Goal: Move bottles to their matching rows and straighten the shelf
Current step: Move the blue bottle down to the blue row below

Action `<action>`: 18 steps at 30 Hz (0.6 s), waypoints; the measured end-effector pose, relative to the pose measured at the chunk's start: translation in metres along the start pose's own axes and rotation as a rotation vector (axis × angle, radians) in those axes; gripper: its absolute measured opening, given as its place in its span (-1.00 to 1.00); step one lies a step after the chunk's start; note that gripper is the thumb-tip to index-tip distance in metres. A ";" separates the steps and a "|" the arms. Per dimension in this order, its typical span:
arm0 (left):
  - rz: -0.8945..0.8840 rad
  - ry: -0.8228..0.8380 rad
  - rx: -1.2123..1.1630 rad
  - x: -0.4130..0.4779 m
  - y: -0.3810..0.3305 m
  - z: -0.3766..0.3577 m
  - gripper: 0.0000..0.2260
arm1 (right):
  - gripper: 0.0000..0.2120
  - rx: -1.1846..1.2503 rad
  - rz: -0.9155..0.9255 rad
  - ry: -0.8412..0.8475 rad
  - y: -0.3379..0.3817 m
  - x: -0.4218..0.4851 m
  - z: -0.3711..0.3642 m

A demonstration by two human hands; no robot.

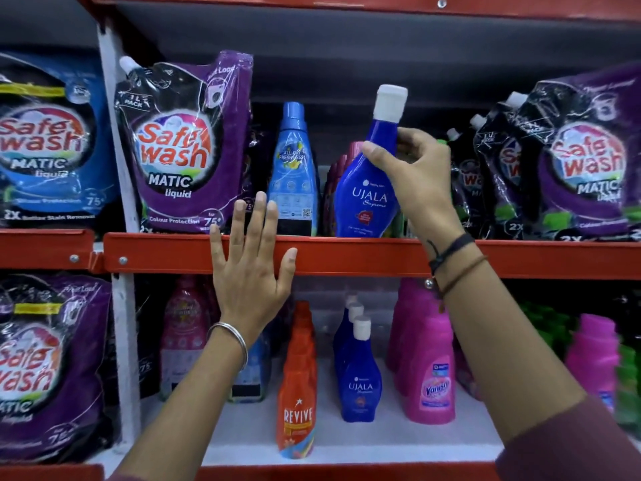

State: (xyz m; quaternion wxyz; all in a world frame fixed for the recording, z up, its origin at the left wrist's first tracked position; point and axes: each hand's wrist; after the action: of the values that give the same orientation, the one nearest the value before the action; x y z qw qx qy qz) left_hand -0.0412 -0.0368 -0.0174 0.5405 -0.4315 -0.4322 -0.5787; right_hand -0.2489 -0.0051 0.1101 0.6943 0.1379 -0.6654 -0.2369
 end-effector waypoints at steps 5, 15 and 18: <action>-0.001 0.002 0.000 0.000 0.000 0.000 -0.44 | -0.60 0.087 0.081 -0.132 0.010 -0.013 0.011; 0.000 0.021 0.003 -0.001 0.000 -0.001 -0.44 | -0.79 0.287 0.035 0.044 0.009 -0.073 0.040; 0.005 0.024 -0.005 -0.001 0.000 -0.001 -0.44 | -0.77 0.302 -0.055 0.109 -0.018 -0.103 0.034</action>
State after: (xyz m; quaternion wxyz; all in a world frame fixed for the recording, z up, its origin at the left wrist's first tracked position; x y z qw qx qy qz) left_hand -0.0413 -0.0372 -0.0190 0.5459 -0.4268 -0.4235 -0.5835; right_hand -0.2856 0.0366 0.0151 0.6940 0.2714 -0.6508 -0.1454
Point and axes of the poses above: each hand's wrist, its own x-axis towards the middle knuckle, its own z-axis out of the back of the hand, y = z × x, and after that the axes turned 12 degrees about y, right-handed
